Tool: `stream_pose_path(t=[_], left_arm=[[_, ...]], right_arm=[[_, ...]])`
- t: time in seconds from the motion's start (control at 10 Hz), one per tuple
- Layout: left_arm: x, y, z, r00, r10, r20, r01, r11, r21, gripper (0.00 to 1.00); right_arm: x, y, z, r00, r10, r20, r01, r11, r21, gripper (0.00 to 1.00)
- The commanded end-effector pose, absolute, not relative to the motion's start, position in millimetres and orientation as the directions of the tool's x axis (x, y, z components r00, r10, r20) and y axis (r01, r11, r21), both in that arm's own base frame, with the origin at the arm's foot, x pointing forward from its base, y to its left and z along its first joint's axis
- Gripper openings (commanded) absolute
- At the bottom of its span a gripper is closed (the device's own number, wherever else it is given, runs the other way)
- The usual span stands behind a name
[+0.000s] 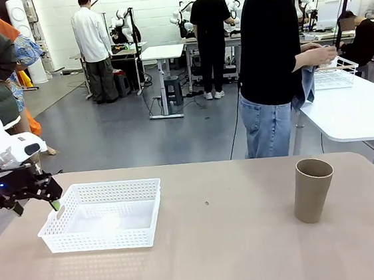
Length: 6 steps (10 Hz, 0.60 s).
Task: Clean and organize the cups into the basket.
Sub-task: Pick up the Organizing basket and move it to the center of the table, then pick up the Reusable plastic cup from the right side of the table and place it inside the Organizing basket.
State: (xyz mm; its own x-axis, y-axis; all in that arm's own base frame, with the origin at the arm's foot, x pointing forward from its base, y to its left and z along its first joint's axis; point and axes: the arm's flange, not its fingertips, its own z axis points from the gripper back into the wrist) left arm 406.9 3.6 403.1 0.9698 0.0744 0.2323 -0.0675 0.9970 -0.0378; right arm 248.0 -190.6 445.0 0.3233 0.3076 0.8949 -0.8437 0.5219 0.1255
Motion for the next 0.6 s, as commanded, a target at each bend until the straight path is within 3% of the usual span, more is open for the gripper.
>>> stream_pose_path(t=[0.0,0.2,0.3,0.5], left_arm=[[399.9,-15.1,390.6,0.964,0.083,0.251,-0.082,0.997,-0.014,1.0],[381.5,-9.8,389.1,0.982,0.035,0.184,-0.021,0.996,-0.082,1.0],[410.1,-11.9,397.6,0.971,0.062,0.23,-0.055,0.998,-0.036,1.0],[410.1,-11.9,397.6,0.971,0.062,0.23,-0.055,0.998,-0.036,1.0]], right_arm=[[249.6,-188.2,445.3,0.336,0.29,0.896,-0.839,0.525,0.144,1.0],[249.6,-188.2,445.3,0.336,0.29,0.896,-0.839,0.525,0.144,1.0],[249.6,-188.2,445.3,0.336,0.29,0.896,-0.839,0.525,0.144,1.0],[249.6,-188.2,445.3,0.336,0.29,0.896,-0.839,0.525,0.144,1.0]])
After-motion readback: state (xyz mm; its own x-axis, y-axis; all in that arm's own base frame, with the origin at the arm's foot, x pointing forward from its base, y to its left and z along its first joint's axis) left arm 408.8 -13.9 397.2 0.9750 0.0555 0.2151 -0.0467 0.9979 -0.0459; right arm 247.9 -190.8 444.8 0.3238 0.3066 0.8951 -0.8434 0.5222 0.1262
